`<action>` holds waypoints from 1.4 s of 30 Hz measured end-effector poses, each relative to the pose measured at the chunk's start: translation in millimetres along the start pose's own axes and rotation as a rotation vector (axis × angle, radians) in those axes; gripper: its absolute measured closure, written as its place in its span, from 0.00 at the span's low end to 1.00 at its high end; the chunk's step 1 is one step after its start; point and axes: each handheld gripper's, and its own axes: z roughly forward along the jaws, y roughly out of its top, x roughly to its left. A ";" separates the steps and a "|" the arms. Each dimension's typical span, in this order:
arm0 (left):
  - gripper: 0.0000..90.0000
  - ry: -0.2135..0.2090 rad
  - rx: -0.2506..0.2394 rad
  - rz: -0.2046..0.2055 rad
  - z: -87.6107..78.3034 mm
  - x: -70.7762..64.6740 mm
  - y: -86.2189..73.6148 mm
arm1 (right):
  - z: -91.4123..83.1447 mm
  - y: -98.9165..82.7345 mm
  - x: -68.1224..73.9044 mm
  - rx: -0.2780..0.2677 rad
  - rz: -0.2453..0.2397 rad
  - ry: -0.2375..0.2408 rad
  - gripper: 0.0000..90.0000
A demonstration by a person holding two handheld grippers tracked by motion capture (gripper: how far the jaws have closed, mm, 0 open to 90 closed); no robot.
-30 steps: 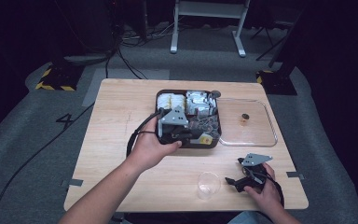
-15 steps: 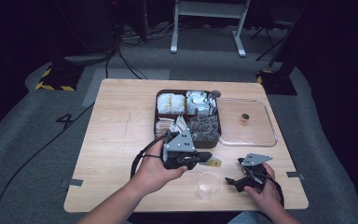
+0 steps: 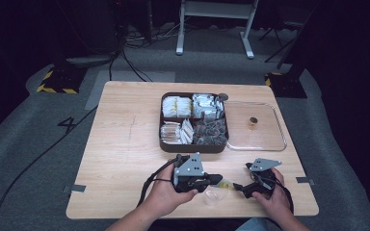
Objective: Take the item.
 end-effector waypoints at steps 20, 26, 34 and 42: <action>0.94 -0.056 -0.013 -0.064 22.8 9.1 -26.4 | 0.0 0.0 0.1 0.001 0.001 0.000 0.01; 0.63 -0.009 -0.013 -0.032 20.1 9.4 -29.8 | -0.1 0.0 0.1 0.001 0.001 0.000 0.01; 0.50 0.072 0.009 -0.003 12.1 13.4 -27.2 | -0.1 0.0 -0.1 0.001 0.000 0.002 0.01; 0.47 0.174 0.049 0.009 -10.4 18.3 -23.8 | 2.4 2.7 -2.4 0.003 -0.017 0.014 0.01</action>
